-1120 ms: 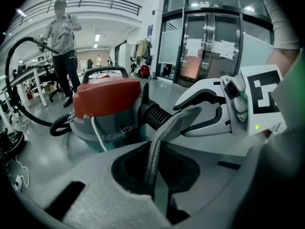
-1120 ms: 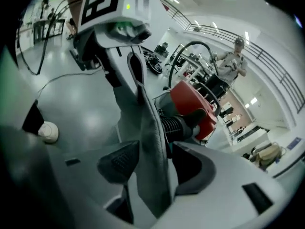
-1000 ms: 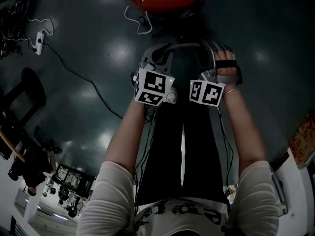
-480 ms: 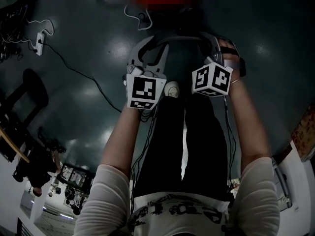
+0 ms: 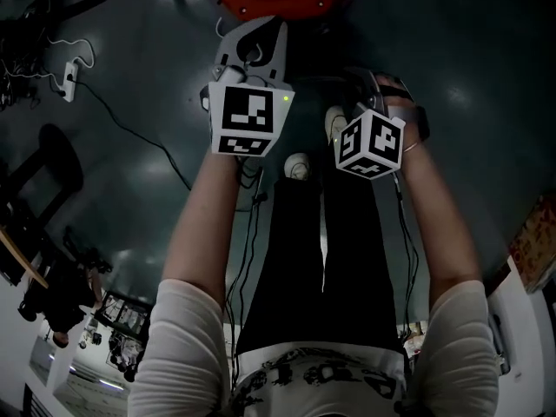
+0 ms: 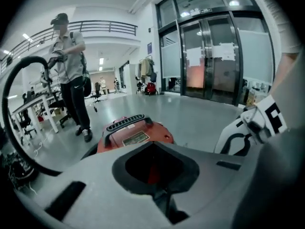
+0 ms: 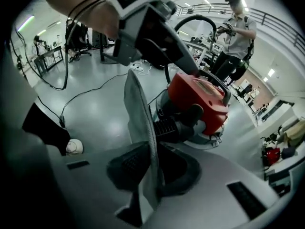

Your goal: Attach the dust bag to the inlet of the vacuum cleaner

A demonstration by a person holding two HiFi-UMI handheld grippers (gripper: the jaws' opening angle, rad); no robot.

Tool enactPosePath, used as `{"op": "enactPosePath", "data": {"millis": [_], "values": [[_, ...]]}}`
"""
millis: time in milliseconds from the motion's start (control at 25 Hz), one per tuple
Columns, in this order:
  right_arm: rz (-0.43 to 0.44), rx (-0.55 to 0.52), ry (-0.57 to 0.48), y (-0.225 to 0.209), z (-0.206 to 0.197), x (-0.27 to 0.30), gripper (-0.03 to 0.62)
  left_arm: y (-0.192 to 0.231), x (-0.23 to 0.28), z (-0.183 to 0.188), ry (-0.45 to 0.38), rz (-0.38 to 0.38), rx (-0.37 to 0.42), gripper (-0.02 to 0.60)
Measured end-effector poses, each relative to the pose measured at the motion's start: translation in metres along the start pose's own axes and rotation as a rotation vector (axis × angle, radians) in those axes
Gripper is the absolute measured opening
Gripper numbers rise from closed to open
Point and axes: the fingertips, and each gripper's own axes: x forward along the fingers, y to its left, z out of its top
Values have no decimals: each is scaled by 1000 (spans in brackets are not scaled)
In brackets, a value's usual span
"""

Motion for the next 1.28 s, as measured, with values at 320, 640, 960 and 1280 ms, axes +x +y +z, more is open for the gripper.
{"op": "enactPosePath", "data": {"millis": [320, 640, 960, 1280], "values": [[-9, 44, -42, 1, 1, 0, 44, 10, 48, 0, 58, -100, 107, 0], [9, -4, -52, -7, 4, 2, 44, 10, 45, 5, 3, -171, 93, 0], [56, -43, -44, -12, 8, 13, 46, 16, 48, 0, -23, -182, 112, 0], [245, 8, -4, -17, 9, 9, 46, 13, 44, 4, -45, -189, 90, 0]]}}
